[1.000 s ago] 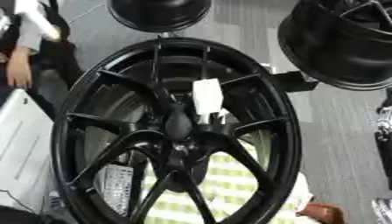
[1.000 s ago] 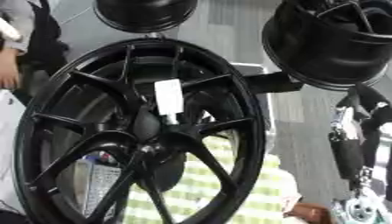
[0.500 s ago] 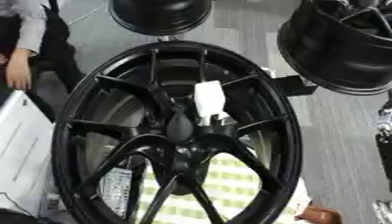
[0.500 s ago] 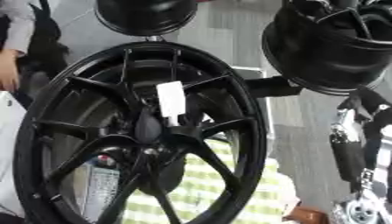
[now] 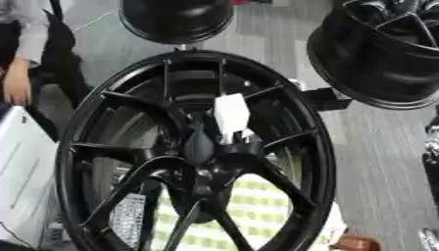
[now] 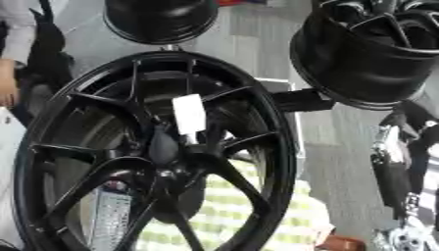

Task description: Pull the pin out of the wheel hub.

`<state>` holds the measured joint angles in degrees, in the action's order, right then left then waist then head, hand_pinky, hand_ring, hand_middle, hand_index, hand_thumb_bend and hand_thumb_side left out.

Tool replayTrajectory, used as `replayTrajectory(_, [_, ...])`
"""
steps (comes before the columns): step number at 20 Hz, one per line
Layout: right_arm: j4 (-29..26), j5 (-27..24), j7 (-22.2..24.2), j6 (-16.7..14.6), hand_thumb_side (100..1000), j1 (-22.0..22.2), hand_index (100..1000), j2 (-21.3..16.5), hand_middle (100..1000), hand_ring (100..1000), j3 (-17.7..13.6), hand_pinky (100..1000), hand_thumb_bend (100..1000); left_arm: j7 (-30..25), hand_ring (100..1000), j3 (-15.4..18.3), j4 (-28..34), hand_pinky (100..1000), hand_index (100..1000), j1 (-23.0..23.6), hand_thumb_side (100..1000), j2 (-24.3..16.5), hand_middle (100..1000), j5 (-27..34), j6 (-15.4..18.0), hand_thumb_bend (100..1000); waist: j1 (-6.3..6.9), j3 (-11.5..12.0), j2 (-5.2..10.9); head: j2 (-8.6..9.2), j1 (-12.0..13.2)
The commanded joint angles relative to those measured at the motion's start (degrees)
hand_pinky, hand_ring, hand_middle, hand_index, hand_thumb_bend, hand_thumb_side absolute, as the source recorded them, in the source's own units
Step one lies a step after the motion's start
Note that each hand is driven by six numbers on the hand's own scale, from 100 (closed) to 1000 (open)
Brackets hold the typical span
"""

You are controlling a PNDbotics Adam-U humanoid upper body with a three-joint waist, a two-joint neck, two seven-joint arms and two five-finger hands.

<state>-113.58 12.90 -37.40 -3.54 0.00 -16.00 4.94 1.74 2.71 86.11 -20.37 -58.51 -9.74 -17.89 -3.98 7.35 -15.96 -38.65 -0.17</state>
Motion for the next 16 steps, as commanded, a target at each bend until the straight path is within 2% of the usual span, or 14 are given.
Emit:
replayTrajectory(1, [-1.0,0.0,-0.2,-0.1,642,-0.3,788,-0.6,695,809,-0.4,687,100,-0.3,585,0.0,-3.9,701,697,-1.4,297,-0.6,575,-1.3,0.4,100,0.44,-0.2,0.83,0.89,0.2])
replayTrajectory(2, [-1.0,0.0,-0.2,-0.1,642,-0.4,788,-0.6,695,809,-0.4,686,100,-0.9,706,-0.2,-5.0,785,811,-1.7,525,-0.3,703,-0.7,1.5,100,0.45,-0.2,0.83,0.92,0.1])
replayTrajectory(3, [-1.0,-0.1,-0.2,-0.1,642,-0.4,788,-0.5,695,809,-0.4,686,100,-2.4,747,-0.6,-5.9,815,831,-1.6,600,0.0,741,-0.1,3.1,100,0.45,-0.2,0.82,0.98,0.2])
replayTrajectory(4, [-1.0,-0.1,-0.1,-0.1,642,-0.4,788,-0.5,695,809,-0.4,686,100,-4.0,820,-0.8,-6.8,879,876,-1.6,732,0.3,816,0.2,4.8,100,0.45,-0.3,0.81,1.00,0.1])
replayTrajectory(5, [-1.0,-0.1,-0.1,-0.1,642,-0.4,788,-0.5,695,809,-0.3,686,100,-5.4,830,-0.9,-7.5,888,886,-1.5,757,0.4,830,0.1,6.2,100,0.43,-0.3,0.81,1.01,0.1])
replayTrajectory(7, [-1.0,-0.2,-0.1,-0.1,643,-0.4,788,-0.5,695,809,-0.3,686,100,-7.0,839,-0.7,-8.6,895,903,-1.5,782,0.7,853,-0.7,8.3,100,0.41,-0.3,0.82,1.00,0.0])
replayTrajectory(9, [-1.0,-0.2,-0.1,-0.1,643,-0.4,788,-0.4,695,809,-0.3,686,100,-7.5,831,-0.4,-9.4,887,894,-1.6,753,0.9,843,-1.3,9.1,100,0.41,-0.2,0.83,0.99,-0.1])
replayTrajectory(16, [-1.0,-0.3,-0.2,-0.1,643,-0.4,788,-0.3,695,809,-0.4,685,100,-6.0,821,0.0,-9.8,877,891,-1.6,647,1.1,837,-1.8,8.9,100,0.47,-0.3,0.86,0.86,-0.1])
